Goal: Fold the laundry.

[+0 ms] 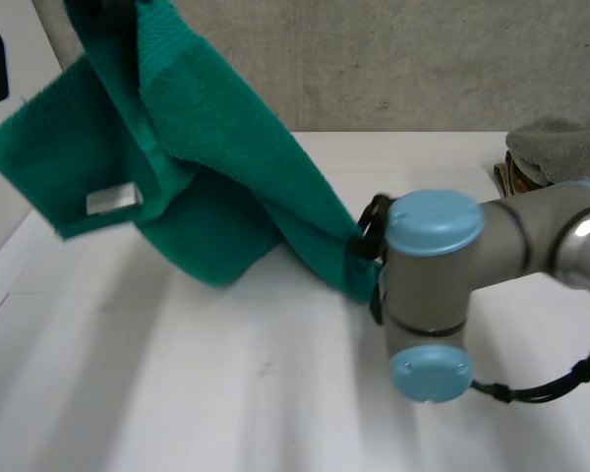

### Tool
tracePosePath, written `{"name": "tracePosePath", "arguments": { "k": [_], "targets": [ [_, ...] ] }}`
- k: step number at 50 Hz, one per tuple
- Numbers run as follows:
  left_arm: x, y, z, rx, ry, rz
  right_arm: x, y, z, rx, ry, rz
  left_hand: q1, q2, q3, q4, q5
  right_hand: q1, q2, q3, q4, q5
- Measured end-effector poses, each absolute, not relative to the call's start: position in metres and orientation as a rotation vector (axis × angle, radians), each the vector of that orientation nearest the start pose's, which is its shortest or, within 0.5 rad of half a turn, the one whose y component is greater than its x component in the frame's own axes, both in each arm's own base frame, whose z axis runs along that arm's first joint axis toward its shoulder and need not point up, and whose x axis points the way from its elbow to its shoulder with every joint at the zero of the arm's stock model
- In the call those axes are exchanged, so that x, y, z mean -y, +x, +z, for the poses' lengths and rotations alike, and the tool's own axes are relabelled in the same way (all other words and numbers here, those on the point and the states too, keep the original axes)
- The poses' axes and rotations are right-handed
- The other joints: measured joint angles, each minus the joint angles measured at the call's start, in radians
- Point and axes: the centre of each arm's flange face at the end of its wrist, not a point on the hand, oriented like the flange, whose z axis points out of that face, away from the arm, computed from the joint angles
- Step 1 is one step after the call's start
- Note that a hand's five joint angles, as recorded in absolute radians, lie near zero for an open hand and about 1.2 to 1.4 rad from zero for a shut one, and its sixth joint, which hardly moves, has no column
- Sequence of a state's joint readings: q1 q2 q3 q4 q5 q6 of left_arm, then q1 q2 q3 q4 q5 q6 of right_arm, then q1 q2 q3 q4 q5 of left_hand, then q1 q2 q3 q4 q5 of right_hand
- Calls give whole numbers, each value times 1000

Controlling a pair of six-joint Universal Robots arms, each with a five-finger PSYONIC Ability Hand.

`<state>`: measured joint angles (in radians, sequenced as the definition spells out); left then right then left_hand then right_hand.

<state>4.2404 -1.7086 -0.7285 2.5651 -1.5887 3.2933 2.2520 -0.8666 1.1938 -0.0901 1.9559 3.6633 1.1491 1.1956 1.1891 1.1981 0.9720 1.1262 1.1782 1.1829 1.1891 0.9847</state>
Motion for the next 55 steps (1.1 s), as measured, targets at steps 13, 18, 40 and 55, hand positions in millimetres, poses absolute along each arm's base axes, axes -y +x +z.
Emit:
{"name": "tracePosePath", "arguments": {
  "k": [13, 18, 40, 55],
  "targets": [
    [255, -210, 415, -2212, 612, -2229, 308, 280, 322, -1795, -347, -2195, 1, 0, 0, 0, 0, 0, 0, 4, 4, 0],
    [271, -204, 378, -2319, 732, -2080, 295, 269, 364, -1737, -732, -2331, 1, -1, 0, -1, 0, 0, 0, 4, 4, 0],
    [447, -234, 342, -1548, 486, -2666, 376, 331, 314, -1682, -819, -2600, 1, 2, 4, 0, 0, 0, 0, 5, 6, 0],
    [448, -224, 375, -1302, 195, -2955, 372, 333, 359, -1250, -640, -2855, 1, 2, 4, 0, 0, 0, 0, 5, 6, 17]
  ]
}}
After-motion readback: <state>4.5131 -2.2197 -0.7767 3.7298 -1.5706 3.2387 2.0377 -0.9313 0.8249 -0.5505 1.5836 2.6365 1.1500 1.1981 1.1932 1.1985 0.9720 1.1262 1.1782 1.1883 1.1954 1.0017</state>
